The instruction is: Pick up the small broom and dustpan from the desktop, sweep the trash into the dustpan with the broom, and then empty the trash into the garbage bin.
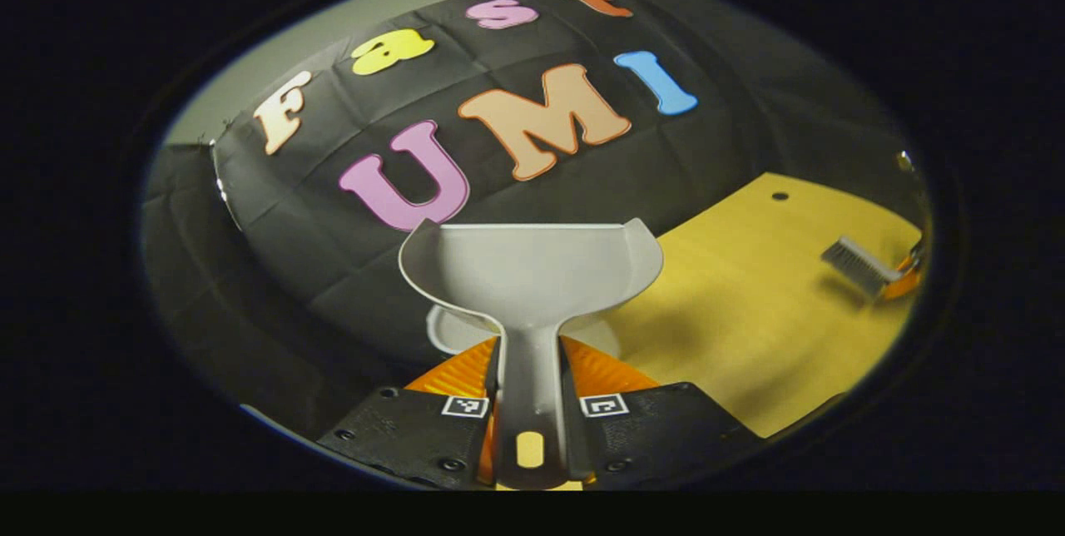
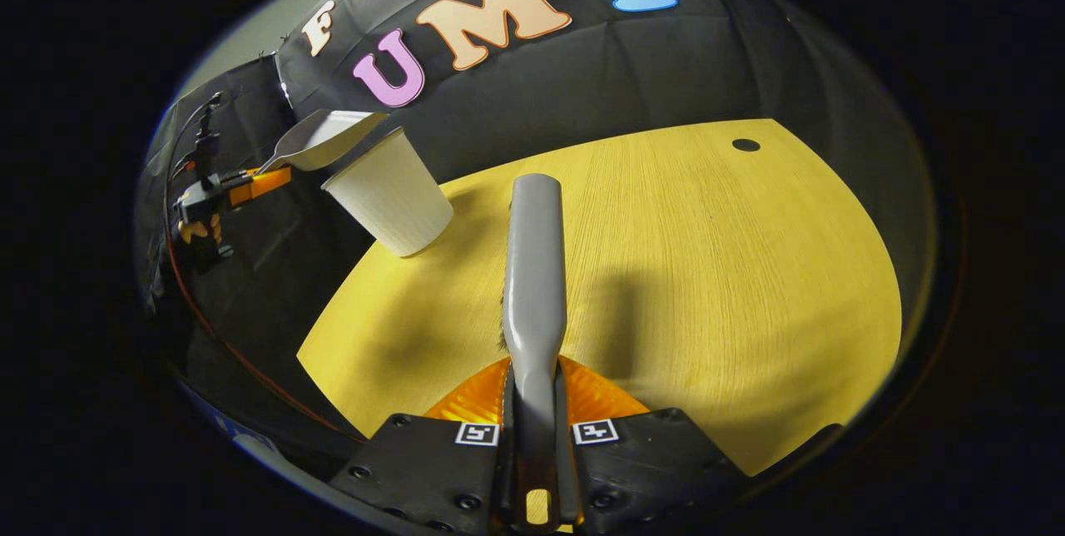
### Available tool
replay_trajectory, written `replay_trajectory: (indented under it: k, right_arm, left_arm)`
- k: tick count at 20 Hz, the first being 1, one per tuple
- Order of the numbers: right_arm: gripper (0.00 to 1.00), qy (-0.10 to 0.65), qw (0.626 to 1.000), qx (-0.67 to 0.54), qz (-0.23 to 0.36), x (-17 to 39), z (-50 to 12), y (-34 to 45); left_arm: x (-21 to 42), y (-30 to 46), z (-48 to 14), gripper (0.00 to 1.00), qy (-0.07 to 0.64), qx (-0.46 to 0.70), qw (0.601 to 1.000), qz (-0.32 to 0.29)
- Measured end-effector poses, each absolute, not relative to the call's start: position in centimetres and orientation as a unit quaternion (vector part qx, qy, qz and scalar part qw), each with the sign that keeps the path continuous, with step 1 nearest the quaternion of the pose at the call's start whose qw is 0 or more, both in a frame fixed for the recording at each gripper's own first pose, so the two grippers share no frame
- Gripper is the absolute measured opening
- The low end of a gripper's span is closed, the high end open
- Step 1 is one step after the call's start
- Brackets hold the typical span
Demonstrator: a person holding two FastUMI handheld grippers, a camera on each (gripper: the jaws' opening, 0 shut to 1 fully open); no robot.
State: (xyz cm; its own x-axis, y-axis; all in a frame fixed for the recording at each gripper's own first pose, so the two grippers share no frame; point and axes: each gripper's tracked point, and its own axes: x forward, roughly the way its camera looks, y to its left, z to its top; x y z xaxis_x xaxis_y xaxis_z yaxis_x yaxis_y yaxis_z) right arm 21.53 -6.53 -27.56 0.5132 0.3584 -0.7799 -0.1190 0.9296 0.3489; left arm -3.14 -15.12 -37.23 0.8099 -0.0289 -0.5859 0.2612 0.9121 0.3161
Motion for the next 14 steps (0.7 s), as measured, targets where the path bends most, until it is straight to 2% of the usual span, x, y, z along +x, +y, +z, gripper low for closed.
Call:
replay_trajectory:
  k: [6,14]
  right_arm:
    - [0.17,0.463,0.872,0.104,0.122,21.8,-27.1,-6.7]
    - [0.17,0.484,0.866,0.067,0.105,21.2,-28.6,-6.5]
  left_arm:
    - [-9.4,-24.5,-41.3,0.27,0.315,0.098,0.936,-0.122]
    - [-15.1,-26.8,-50.1,0.26,0.405,0.022,0.908,-0.106]
